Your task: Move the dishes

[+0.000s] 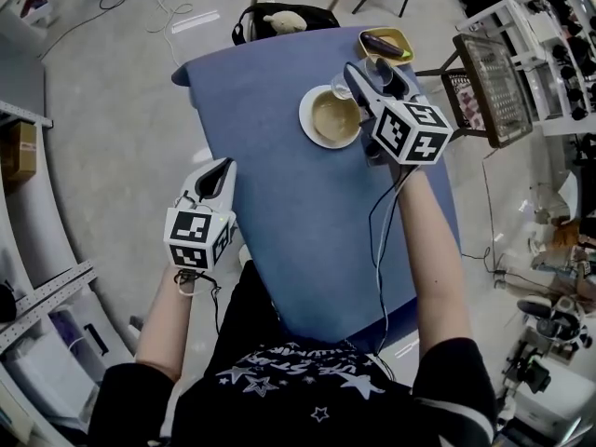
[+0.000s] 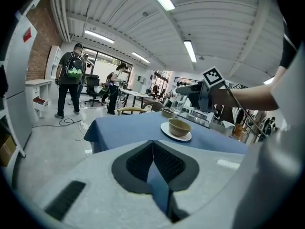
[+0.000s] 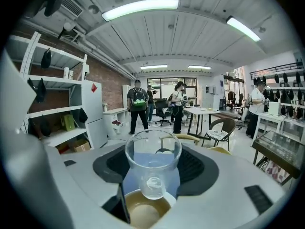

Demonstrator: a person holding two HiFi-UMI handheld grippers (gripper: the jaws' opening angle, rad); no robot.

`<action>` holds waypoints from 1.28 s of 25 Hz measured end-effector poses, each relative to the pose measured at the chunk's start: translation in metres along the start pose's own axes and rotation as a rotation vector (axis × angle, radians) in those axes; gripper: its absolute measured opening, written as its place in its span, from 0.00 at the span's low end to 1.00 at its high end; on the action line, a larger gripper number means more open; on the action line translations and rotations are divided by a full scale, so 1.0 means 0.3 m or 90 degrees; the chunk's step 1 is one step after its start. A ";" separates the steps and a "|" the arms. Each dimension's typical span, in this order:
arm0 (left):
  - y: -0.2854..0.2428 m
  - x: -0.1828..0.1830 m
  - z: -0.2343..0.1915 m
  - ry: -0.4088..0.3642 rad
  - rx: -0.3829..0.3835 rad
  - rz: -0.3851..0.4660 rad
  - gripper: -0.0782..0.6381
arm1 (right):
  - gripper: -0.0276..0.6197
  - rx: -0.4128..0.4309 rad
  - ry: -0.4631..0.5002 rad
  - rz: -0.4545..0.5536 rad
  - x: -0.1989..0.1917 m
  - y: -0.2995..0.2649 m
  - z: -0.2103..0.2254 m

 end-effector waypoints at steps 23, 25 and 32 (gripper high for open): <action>-0.150 0.033 -0.074 -0.010 0.009 -0.007 0.13 | 0.48 -0.056 0.048 -0.079 -0.194 -0.332 0.132; -0.151 0.024 -0.070 -0.008 0.009 -0.012 0.13 | 0.48 -0.055 0.041 -0.079 -0.194 -0.333 0.134; -0.152 0.002 -0.039 -0.008 0.004 -0.026 0.13 | 0.50 -0.065 0.049 -0.085 -0.177 -0.292 0.139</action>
Point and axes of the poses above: the fingertips, and each gripper's own axes: y backward along the fingers, z to its right, x out of its top, the point moved 4 cm from there along y, backward along the fingers, and after that the axes turned 15 degrees about -x, right-handed, at the moved point
